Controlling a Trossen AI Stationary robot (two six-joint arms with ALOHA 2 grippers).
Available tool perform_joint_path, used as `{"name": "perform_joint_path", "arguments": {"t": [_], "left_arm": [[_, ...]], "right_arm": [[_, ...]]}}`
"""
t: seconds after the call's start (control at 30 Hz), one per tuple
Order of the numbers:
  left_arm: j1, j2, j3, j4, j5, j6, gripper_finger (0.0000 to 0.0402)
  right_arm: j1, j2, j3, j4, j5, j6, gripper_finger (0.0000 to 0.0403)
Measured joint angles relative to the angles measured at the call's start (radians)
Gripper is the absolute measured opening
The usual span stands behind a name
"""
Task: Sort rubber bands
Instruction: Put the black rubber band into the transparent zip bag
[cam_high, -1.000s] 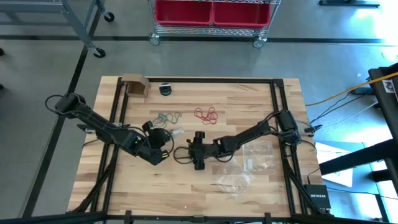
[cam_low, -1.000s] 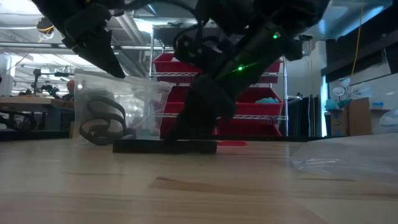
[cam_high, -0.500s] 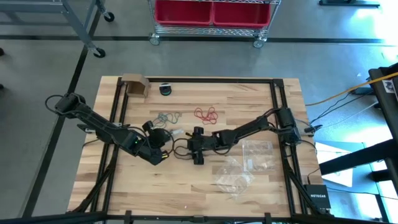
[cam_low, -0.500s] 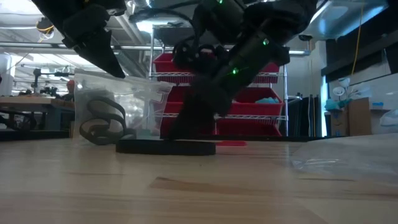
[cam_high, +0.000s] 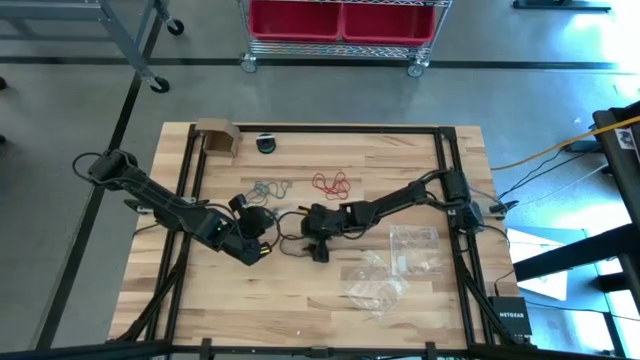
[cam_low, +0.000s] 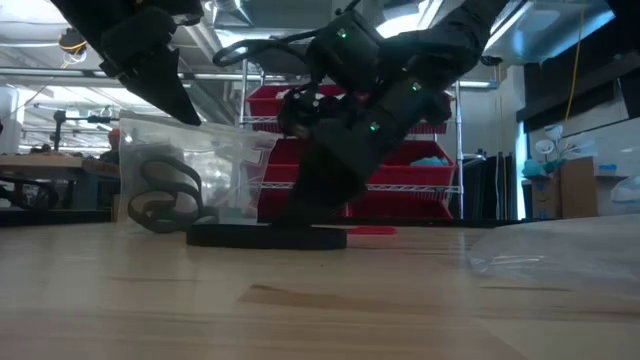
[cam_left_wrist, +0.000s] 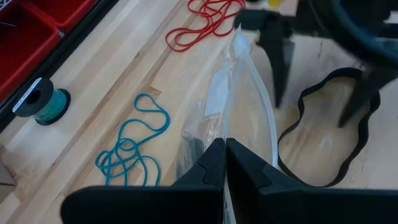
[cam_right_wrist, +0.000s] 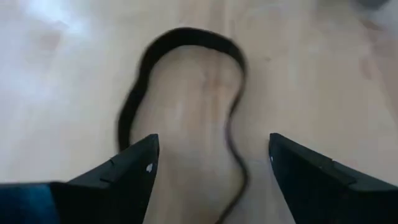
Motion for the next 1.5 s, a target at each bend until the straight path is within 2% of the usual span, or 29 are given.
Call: {"name": "perform_joint_path", "arguments": {"t": [0.27, 0.63, 0.73, 0.9, 0.97, 1.2, 1.33, 1.5], "left_arm": [[-0.006, 0.000, 0.000, 0.001, 0.007, -0.011, 0.0001], [-0.006, 0.000, 0.000, 0.003, 0.015, -0.027, 0.0001], [-0.006, 0.000, 0.000, 0.003, 0.017, -0.027, 0.0001], [-0.006, 0.000, 0.000, 0.004, 0.017, -0.027, 0.0001], [-0.006, 0.000, 0.000, 0.004, 0.017, -0.027, 0.0001], [-0.006, 0.000, 0.000, 0.005, 0.022, -0.027, 0.0001], [-0.008, 0.000, 0.000, 0.006, 0.022, -0.027, 0.0001], [-0.008, 0.000, 0.000, 0.007, 0.022, -0.027, 0.0001]], "right_arm": [[0.000, 0.004, 0.001, 0.006, -0.120, 0.020, 0.0291], [0.051, 0.006, 0.012, 0.000, -0.155, 0.027, 0.0291], [0.083, 0.006, 0.021, 0.000, -0.085, 0.036, 0.0291], [0.133, 0.006, 0.023, -0.005, 0.186, 0.026, 0.0291], [0.142, 0.015, 0.025, -0.013, 0.257, 0.025, 0.0291], [0.146, 0.031, 0.025, -0.006, 0.232, 0.049, 0.0286], [0.152, 0.038, 0.025, 0.007, 0.274, 0.054, 0.0248], [0.152, 0.039, 0.025, 0.010, 0.296, 0.056, 0.0139]]}}
